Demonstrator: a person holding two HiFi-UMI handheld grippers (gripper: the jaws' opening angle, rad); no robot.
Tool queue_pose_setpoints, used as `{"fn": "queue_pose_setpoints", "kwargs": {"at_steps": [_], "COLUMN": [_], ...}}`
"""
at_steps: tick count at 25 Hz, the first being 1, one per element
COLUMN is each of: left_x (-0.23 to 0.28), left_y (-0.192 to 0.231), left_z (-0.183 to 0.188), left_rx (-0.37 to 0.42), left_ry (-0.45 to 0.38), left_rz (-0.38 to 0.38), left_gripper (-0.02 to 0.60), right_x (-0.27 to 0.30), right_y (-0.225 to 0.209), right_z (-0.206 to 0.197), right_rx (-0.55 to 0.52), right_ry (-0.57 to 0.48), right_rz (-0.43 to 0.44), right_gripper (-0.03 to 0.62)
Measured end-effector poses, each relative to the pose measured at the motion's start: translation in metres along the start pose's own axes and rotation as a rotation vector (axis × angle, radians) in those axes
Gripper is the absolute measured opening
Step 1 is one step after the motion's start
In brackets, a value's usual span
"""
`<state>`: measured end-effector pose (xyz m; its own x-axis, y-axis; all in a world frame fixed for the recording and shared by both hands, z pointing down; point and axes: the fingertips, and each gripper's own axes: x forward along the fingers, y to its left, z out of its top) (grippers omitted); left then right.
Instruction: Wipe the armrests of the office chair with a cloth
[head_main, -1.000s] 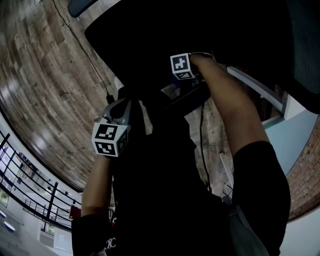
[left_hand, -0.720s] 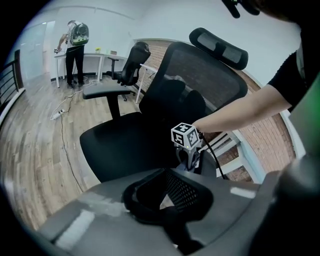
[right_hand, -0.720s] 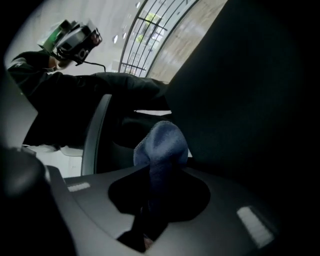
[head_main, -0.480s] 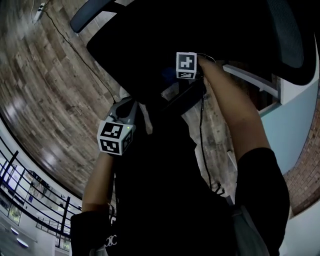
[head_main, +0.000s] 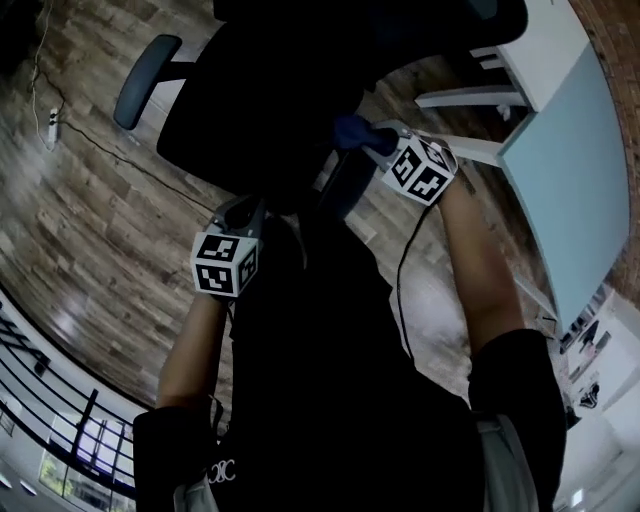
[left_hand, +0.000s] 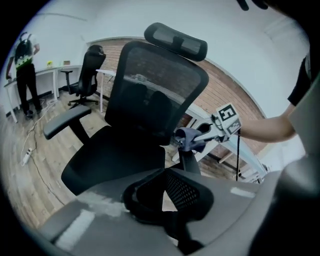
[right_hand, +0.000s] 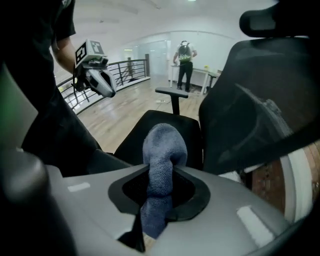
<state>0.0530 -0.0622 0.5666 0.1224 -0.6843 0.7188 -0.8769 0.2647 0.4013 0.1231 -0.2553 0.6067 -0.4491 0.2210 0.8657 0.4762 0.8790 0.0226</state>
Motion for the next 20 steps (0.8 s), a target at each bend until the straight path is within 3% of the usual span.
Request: {"fn": "queue_pose_setpoints", "kwargs": {"at_steps": [8,15,20], "left_x": [0.01,0.034,0.05], "left_y": [-0.055,-0.114,-0.147], "left_z": [-0.001,0.017,0.014], "left_rx": [0.249,0.438,0.496], "left_ry": [0.087,0.17,0.211], "left_rz": [-0.075,-0.131,-0.151], "left_gripper": [0.006,0.006,0.006], "right_x": [-0.067,-0.047,-0.013], "right_y": [0.092,0.146,0.145], "right_z": [-0.104,-0.162,-0.15], "right_rx": [0.243,0.378,0.415], "right_ry": [0.04,0.063,-0.017], "right_rz": [-0.234,-0.237,-0.213], "right_gripper": [0.075,0.075,0.075]}}
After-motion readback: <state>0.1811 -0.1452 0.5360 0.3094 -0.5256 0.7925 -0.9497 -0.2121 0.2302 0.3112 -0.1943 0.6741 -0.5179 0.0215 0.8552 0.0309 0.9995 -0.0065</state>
